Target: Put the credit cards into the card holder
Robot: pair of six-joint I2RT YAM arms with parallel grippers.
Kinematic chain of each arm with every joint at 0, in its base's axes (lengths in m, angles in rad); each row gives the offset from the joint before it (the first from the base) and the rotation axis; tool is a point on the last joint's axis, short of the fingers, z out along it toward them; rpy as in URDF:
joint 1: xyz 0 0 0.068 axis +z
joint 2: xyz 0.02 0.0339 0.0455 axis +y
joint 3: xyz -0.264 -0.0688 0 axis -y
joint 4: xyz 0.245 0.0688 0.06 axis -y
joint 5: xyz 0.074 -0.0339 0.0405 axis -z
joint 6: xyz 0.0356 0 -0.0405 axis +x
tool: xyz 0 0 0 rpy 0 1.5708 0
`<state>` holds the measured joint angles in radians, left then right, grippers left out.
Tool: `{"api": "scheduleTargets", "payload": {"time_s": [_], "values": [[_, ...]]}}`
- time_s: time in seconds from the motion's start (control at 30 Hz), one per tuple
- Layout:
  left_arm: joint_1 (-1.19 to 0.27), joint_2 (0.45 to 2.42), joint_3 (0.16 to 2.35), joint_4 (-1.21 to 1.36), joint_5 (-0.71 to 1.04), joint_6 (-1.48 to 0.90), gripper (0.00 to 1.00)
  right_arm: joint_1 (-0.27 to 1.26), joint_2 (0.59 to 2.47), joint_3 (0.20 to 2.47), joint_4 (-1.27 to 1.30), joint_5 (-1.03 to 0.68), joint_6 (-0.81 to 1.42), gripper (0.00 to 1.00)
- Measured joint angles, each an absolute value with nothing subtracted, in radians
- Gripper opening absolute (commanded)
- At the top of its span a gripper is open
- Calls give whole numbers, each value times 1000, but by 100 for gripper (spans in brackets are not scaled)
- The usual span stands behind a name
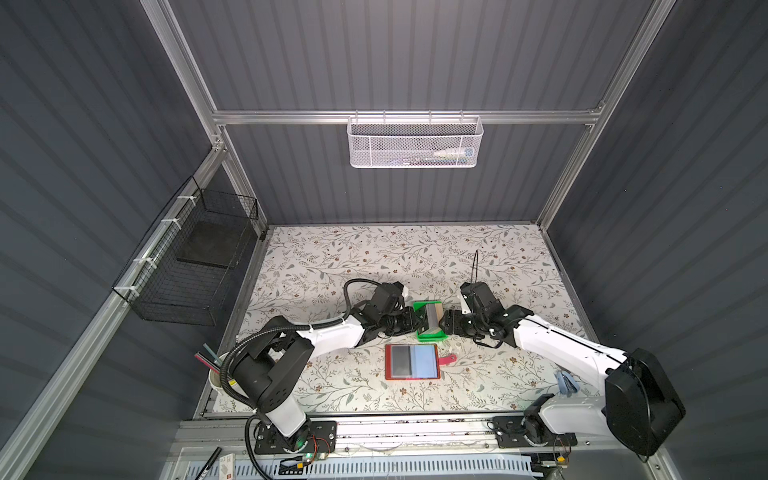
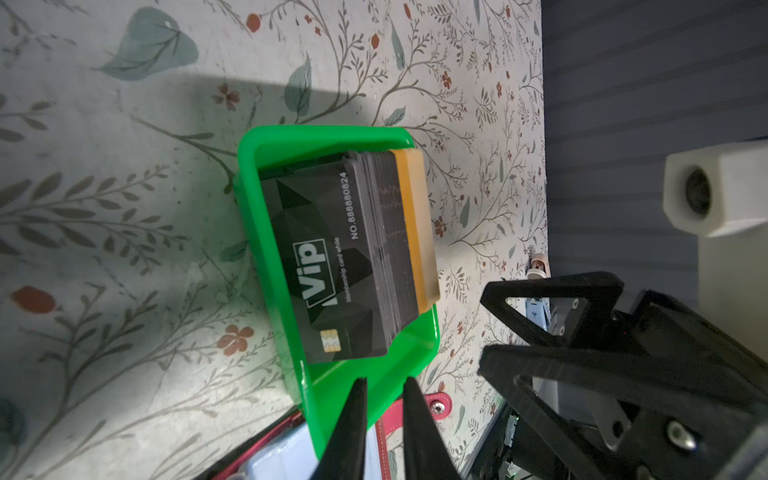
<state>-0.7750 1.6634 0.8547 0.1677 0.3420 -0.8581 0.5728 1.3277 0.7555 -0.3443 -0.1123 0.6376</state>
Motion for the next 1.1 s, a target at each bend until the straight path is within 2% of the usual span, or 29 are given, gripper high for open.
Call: {"api": "scheduleTargets", "payload": {"time_s": [0.23,0.7,1.1], "values": [[-775,1726,891,160,342,-850,17,572,1393,761,-336,-140,632,86],[-772,1784,916,162,346,-838,17,572,1522,820,-284,-181,627,88],[-770,1785,916,162,347,-838,15,572,1546,820,-273,-192,627,89]]}}
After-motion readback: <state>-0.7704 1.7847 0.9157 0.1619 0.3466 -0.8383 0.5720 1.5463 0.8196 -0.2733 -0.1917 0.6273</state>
